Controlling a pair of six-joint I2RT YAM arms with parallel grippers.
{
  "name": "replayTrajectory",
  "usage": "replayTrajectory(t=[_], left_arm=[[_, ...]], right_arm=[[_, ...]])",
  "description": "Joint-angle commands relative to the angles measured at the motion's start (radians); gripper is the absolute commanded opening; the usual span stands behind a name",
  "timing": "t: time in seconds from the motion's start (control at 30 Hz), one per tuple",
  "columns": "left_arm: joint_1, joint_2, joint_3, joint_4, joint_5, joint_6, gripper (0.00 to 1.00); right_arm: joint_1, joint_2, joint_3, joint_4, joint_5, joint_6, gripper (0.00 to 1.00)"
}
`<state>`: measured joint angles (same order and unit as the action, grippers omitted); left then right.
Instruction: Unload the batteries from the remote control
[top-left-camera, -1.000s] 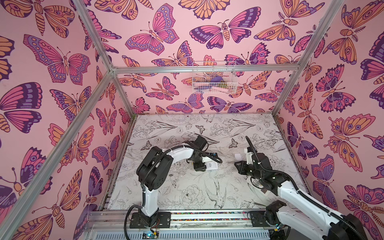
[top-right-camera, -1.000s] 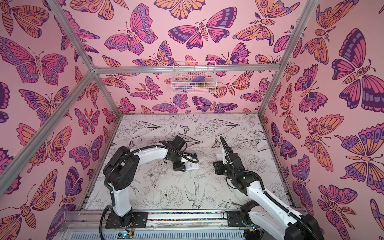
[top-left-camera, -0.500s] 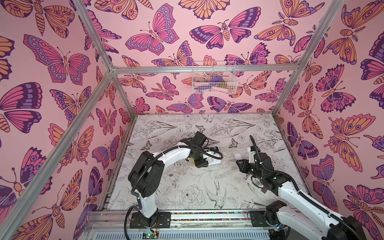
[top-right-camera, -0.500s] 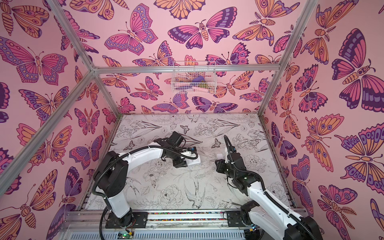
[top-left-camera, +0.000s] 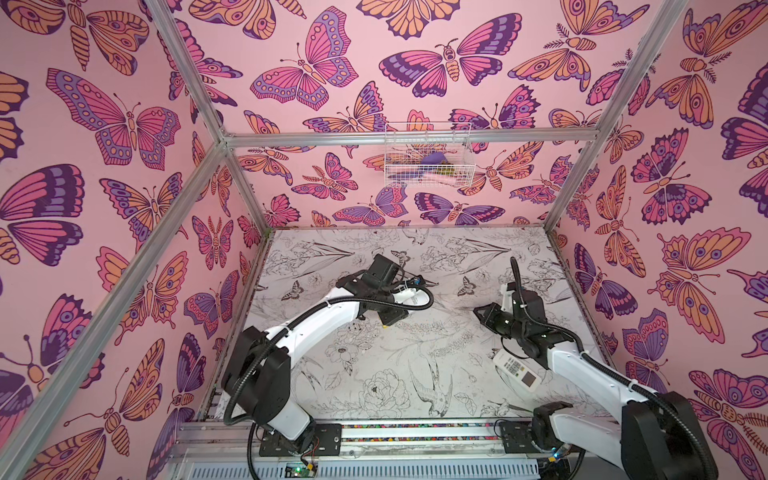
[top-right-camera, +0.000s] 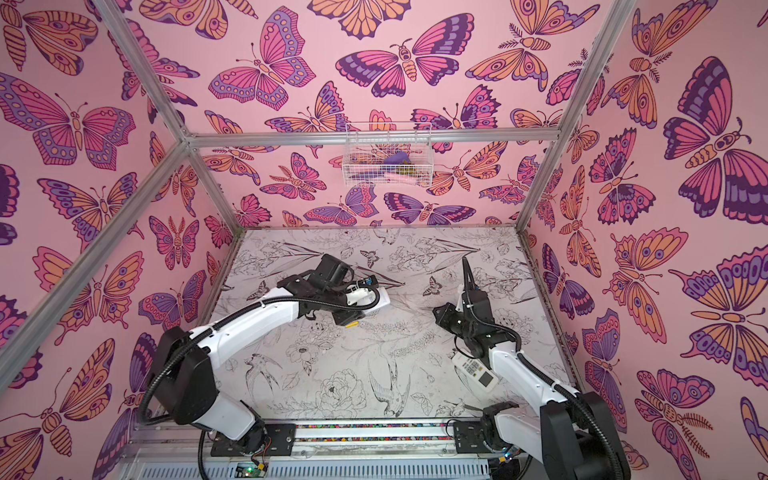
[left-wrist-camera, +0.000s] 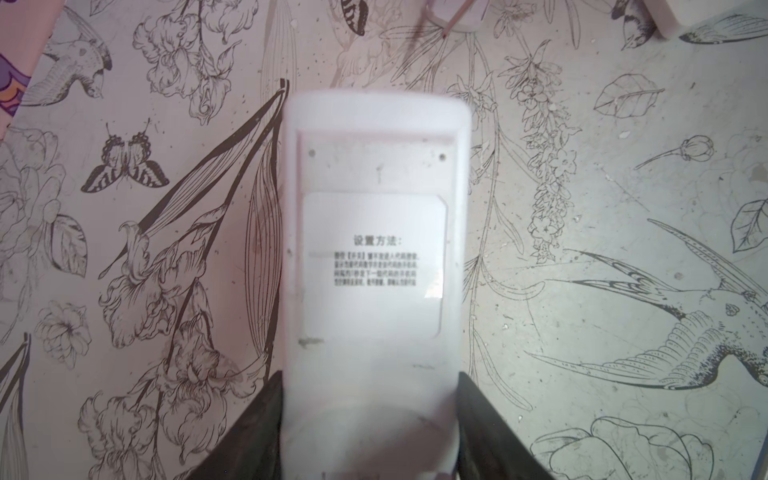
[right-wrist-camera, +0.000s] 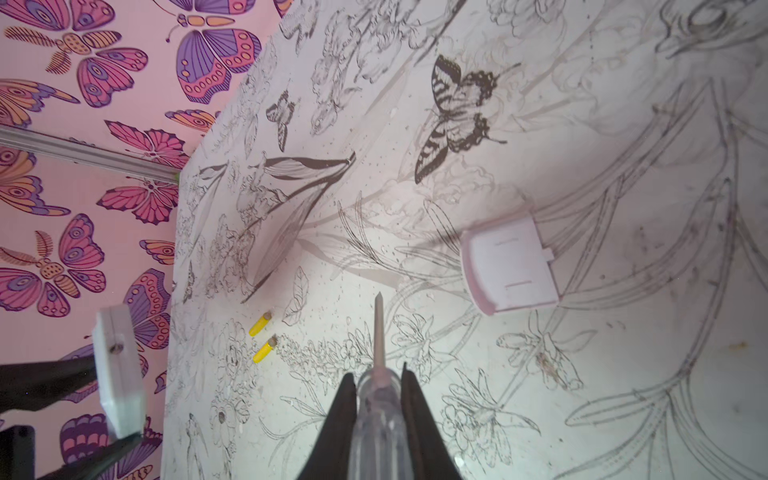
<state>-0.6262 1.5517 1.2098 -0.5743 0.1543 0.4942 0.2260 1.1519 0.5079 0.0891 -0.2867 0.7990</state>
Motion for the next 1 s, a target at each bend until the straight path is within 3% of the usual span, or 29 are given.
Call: replayTrajectory(t=[0.0, 0.13, 0.27, 0.47, 0.6, 0.97], left_arm=[[0.033, -0.054, -0.038, -0.046, -0.059, -0.050, 0.50], [0.120, -0.097, -0.079, -0.044, -0.007, -0.090, 0.49], [0.239, -0.154, -0.133, -0.017, 0.068, -0.144, 0.46], [0.337, -0.207, -0.227, 0.076, -0.017, -0.168, 0.45], [0.365, -0.216, -0.305, 0.167, -0.062, -0.172, 0.38], [0.385, -0.169, -0.364, 0.247, -0.110, -0.158, 0.39]], right_arm=[[-0.044, 0.035, 0.065, 0.024, -0.063, 0.021, 0.00], [-0.100, 0.108, 0.116, 0.013, -0.105, 0.014, 0.00], [-0.158, 0.216, 0.187, 0.024, -0.218, 0.009, 0.00], [-0.207, 0.358, 0.243, 0.091, -0.286, 0.038, 0.01], [-0.220, 0.436, 0.284, 0.090, -0.304, 0.028, 0.06], [-0.246, 0.595, 0.374, 0.107, -0.345, 0.032, 0.10]])
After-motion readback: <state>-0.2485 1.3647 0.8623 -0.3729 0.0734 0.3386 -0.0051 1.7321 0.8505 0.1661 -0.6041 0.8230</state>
